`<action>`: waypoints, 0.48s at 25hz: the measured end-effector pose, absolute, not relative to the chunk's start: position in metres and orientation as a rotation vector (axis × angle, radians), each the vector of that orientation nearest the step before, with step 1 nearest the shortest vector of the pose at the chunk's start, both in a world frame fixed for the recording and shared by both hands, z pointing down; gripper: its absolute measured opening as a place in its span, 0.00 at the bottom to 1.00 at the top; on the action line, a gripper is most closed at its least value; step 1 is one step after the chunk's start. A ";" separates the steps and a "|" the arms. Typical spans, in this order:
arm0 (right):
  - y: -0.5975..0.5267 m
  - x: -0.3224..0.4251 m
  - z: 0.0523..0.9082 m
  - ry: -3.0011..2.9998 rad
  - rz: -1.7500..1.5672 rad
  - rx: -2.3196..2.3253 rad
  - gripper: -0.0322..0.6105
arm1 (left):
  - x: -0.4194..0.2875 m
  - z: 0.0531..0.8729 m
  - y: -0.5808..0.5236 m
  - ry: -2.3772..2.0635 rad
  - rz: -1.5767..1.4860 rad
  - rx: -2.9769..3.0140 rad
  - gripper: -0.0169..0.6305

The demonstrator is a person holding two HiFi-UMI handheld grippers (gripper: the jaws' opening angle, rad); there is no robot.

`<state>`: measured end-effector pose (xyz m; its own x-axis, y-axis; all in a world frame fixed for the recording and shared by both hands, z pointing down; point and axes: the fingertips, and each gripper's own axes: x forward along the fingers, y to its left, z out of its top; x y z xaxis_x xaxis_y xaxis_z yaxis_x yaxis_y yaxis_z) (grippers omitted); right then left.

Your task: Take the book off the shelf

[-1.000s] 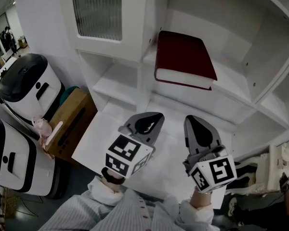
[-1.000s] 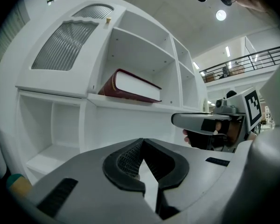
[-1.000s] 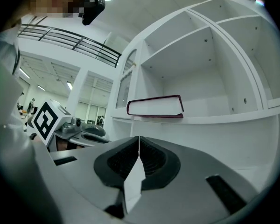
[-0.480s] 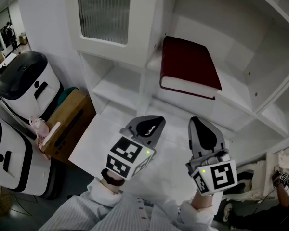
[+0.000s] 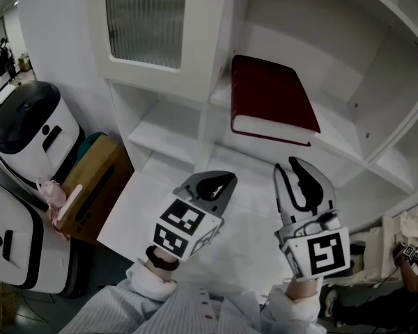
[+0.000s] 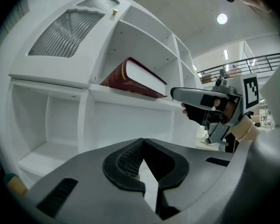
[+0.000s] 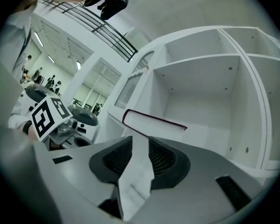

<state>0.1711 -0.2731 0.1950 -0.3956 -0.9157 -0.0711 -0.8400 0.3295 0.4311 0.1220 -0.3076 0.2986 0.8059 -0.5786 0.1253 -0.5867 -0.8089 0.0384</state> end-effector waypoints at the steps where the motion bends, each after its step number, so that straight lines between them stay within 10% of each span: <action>1: -0.273 0.166 0.192 -2.399 -0.634 1.596 0.19 | 0.122 0.300 -0.308 -0.930 0.171 2.915 0.04; 12: -0.284 0.154 0.179 -1.930 -0.977 1.515 0.39 | 0.115 0.309 -0.311 -0.842 0.189 2.933 0.04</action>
<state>0.1537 -0.2836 0.1789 -0.2593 -0.9646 -0.0479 -0.6096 0.1250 0.7828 0.1148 -0.3108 0.3091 0.8409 -0.5223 0.1415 -0.5327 -0.8450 0.0469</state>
